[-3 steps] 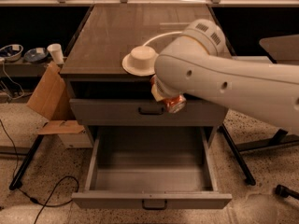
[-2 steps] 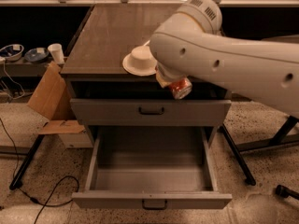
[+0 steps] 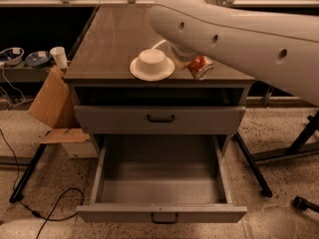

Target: Pick coke can from middle drawer and place on counter

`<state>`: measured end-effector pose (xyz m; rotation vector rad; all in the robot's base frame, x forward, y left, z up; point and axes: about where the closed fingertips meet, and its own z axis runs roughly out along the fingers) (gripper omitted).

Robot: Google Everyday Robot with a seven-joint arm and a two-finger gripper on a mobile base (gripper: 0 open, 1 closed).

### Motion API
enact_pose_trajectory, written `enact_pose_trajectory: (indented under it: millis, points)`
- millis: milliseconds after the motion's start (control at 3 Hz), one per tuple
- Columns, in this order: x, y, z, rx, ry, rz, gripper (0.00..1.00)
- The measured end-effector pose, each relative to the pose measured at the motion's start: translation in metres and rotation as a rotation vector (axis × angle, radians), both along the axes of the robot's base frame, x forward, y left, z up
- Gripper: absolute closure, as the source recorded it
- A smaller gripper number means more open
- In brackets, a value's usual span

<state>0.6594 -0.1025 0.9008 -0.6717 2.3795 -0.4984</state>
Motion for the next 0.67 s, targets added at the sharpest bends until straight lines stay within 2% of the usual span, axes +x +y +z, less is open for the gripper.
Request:
enact_pose_trajectory:
  millis: [667]
  points:
    - [0.063,0.004,0.002,-0.126,-0.047,0.082,1.00]
